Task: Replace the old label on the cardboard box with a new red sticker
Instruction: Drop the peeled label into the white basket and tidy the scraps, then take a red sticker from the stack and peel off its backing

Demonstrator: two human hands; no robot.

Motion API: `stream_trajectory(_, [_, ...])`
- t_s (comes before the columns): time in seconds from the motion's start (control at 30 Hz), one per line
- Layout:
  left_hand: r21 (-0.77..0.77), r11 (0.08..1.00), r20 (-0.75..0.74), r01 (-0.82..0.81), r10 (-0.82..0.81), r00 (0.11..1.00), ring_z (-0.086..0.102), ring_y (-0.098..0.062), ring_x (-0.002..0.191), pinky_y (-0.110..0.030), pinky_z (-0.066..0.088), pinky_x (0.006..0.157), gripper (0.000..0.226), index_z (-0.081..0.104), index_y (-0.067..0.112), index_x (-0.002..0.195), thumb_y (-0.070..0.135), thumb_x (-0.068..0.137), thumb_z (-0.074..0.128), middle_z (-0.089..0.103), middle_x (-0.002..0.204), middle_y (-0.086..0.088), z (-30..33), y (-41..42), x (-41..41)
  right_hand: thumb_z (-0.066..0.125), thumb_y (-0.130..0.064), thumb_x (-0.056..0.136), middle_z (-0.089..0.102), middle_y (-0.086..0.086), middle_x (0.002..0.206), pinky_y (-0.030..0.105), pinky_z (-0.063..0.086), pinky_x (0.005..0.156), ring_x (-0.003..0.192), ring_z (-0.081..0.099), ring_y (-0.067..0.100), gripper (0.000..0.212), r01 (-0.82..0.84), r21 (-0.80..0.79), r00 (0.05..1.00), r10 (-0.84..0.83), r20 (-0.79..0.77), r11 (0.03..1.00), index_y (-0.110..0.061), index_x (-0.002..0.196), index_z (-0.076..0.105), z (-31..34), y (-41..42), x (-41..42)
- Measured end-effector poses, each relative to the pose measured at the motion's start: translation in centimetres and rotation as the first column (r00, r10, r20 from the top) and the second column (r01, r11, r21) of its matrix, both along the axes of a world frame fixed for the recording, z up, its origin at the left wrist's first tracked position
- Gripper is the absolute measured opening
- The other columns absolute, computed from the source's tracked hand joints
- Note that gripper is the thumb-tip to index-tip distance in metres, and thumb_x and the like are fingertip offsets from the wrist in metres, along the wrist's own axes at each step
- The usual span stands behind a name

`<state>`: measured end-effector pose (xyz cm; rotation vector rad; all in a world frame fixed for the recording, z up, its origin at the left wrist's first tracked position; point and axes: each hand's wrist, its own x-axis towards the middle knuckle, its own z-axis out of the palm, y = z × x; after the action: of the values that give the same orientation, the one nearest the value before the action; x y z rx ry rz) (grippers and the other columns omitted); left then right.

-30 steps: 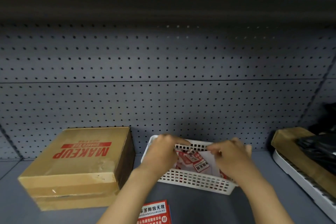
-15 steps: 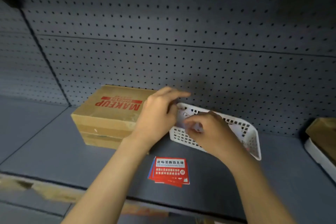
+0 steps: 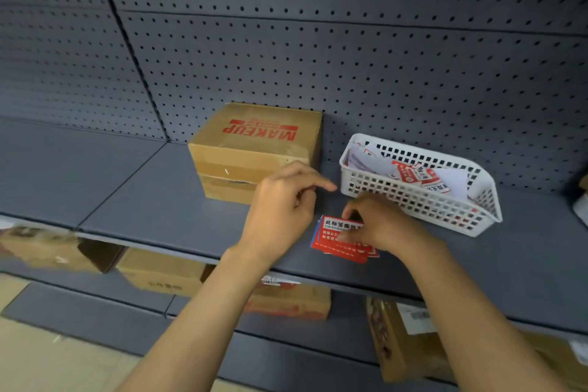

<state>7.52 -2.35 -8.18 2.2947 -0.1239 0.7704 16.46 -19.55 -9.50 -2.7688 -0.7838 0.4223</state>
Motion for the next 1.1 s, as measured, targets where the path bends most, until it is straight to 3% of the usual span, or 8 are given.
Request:
stream_trajectory(0.17, [-0.067, 0.997, -0.055, -0.023, 0.019, 0.998, 0.062, -0.009, 0.078, -0.009, 0.04, 0.064, 0.042, 0.079, 0.022, 0.099, -0.009, 0.082, 0.055, 0.065, 0.089, 0.01, -1.6, 0.8, -2.0, 0.087, -0.035, 0.072, 0.058, -0.009, 0.097, 0.028, 0.041, 0.075, 0.094, 0.059, 0.013, 0.037, 0.064, 0.118, 0.994, -0.074, 0.085, 0.991, -0.023, 0.102, 0.069, 0.3, 0.3, -0.7])
stream_trajectory(0.4, [-0.092, 0.996, -0.172, -0.014, -0.002, 0.985, 0.068, -0.007, 0.087, -0.024, 0.056, 0.076, 0.042, 0.076, 0.028, 0.107, -0.004, 0.085, 0.058, 0.073, 0.101, 0.008, -2.5, 0.7, -2.5, 0.082, -0.032, 0.081, 0.074, -0.006, 0.112, 0.034, 0.056, 0.085, 0.1, 0.068, 0.014, 0.029, 0.104, 0.197, 0.965, -0.147, 0.217, 0.975, -0.028, 0.108, 0.073, 0.4, -0.2, -1.3])
stream_trajectory(0.5, [-0.106, 0.994, -0.197, -0.006, -0.015, 0.98, 0.068, -0.008, 0.088, -0.028, 0.058, 0.075, 0.04, 0.075, 0.025, 0.109, -0.002, 0.086, 0.058, 0.074, 0.103, 0.007, -2.7, 0.2, -2.3, 0.081, -0.029, 0.081, 0.076, -0.005, 0.106, 0.028, 0.055, 0.078, 0.095, 0.07, 0.013, 0.025, 0.143, 0.258, 0.966, -0.192, 0.173, 0.955, -0.025, 0.106, 0.075, 0.2, -0.5, -1.2])
stream_trajectory(0.63, [-0.166, 0.986, -0.189, -0.027, -0.005, 0.982, 0.069, -0.009, 0.09, -0.022, 0.057, 0.075, 0.035, 0.071, 0.024, 0.118, 0.005, 0.09, 0.061, 0.073, 0.107, 0.007, -2.6, -0.6, -1.6, 0.076, -0.026, 0.087, 0.075, -0.004, 0.102, 0.017, 0.045, 0.064, 0.087, 0.067, 0.011, 0.021, 0.184, 0.345, 0.976, -0.213, 0.048, 0.921, -0.025, 0.107, 0.074, 1.0, -1.2, -0.7])
stream_trajectory(0.77, [-0.208, 0.977, -0.202, -0.048, 0.005, 0.979, 0.067, -0.006, 0.088, -0.006, 0.049, 0.07, 0.031, 0.069, 0.025, 0.12, 0.012, 0.093, 0.063, 0.07, 0.108, 0.008, -2.2, -1.2, -0.9, 0.072, -0.03, 0.091, 0.075, -0.002, 0.105, 0.024, 0.049, 0.071, 0.092, 0.069, 0.014, 0.016, 0.142, 0.317, 0.985, -0.165, 0.046, 0.938, -0.021, 0.104, 0.074, 2.0, -1.7, -0.4])
stream_trajectory(0.87, [-0.199, 0.979, -0.179, -0.048, 0.012, 0.984, 0.067, -0.005, 0.085, -0.01, 0.052, 0.069, 0.028, 0.069, 0.023, 0.12, 0.016, 0.094, 0.063, 0.07, 0.109, 0.006, -1.6, -1.7, -0.5, 0.068, -0.034, 0.093, 0.071, -0.004, 0.103, 0.026, 0.046, 0.072, 0.091, 0.066, 0.014, 0.015, 0.089, 0.253, 0.99, -0.114, 0.087, 0.964, -0.021, 0.097, 0.072, 2.7, -1.7, -0.1])
stream_trajectory(1.0, [-0.247, 0.965, -0.214, -0.086, 0.032, 0.976, 0.063, 0.004, 0.07, -0.009, 0.047, 0.059, 0.023, 0.074, 0.02, 0.112, 0.03, 0.093, 0.065, 0.071, 0.092, 0.012, -0.1, -1.9, -0.3, 0.064, -0.033, 0.095, 0.073, -0.011, 0.086, 0.023, 0.048, 0.064, 0.078, 0.069, 0.003, 0.01, 0.022, 0.359, 1.0, -0.025, 0.001, 0.933, -0.033, 0.085, 0.067, 5.0, -2.1, -0.6])
stream_trajectory(1.1, [-0.47, 0.878, -0.274, -0.089, -0.05, 0.96, 0.059, 0.007, 0.052, -0.006, 0.04, 0.051, 0.02, 0.078, 0.011, 0.101, 0.025, 0.092, 0.068, 0.069, 0.065, 0.017, 1.2, -1.7, -0.1, 0.064, -0.032, 0.095, 0.074, -0.012, 0.09, 0.031, 0.058, 0.073, 0.081, 0.07, 0.002, 0.007, -0.028, 0.408, 1.0, 0.03, 0.004, 0.913, -0.033, 0.096, 0.071, 6.5, -2.6, -0.7])
